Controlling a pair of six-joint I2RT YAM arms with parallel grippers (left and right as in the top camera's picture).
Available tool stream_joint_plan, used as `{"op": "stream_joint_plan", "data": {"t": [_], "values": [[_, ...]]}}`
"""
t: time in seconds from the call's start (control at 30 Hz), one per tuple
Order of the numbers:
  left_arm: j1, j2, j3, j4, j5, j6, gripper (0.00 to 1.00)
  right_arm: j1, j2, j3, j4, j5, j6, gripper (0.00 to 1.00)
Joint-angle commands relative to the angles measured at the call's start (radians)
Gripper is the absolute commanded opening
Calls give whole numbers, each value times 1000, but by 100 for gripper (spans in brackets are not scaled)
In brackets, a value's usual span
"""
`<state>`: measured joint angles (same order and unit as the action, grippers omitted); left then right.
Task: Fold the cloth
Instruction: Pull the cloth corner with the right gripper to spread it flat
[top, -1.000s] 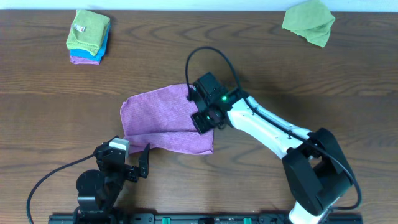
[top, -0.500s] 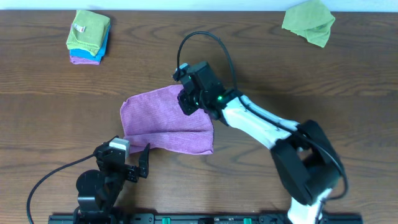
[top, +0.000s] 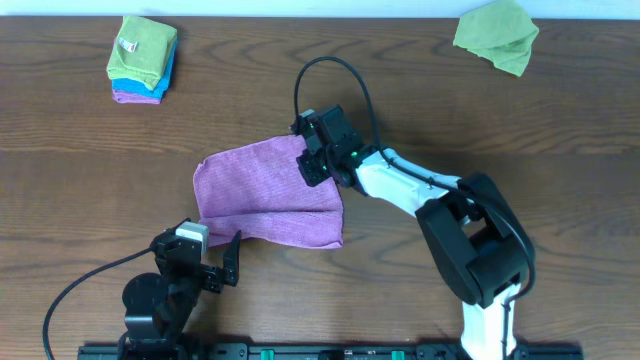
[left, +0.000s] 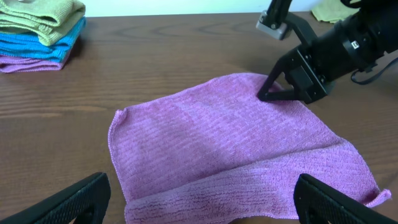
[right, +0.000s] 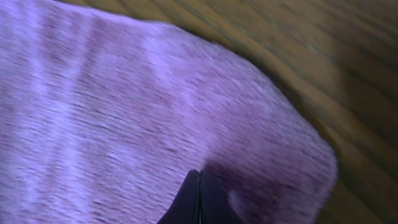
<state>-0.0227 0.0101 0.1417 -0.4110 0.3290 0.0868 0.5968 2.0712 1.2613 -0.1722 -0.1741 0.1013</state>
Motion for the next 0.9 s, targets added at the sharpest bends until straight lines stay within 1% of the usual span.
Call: {"op": "stream_joint_plan", "data": {"t": [0.0,0.07,0.27,0.4,0.57,0.67,0.73,0.87], "values": [[-4,-6,-21,-3,-7,11,95,-20,31,5,-14,16,-12,1],[-4,-6,-21,-3,-7,11,95,-25,37,5,-21,18,-13,2],[-4,-6,-21,-3,-7,11,95,-58,41,5,-67,115,-13,1],[-4,-6,-21,-3,-7,11,95,-114,41,5,-143,167,-12,1],[-4,-6,-21,-3,-7,11,95,-214,41,5,-270,304,-1,1],[-4,-6,-21,-3,-7,11,95,-277,41,5,-315,307,0,1],[-4,-6,-21,-3,-7,11,95,-307,41,5,-327,304,30,1],[-4,-6,-21,-3,-7,11,96,-322,41,5,-314,243,45,3]]}}
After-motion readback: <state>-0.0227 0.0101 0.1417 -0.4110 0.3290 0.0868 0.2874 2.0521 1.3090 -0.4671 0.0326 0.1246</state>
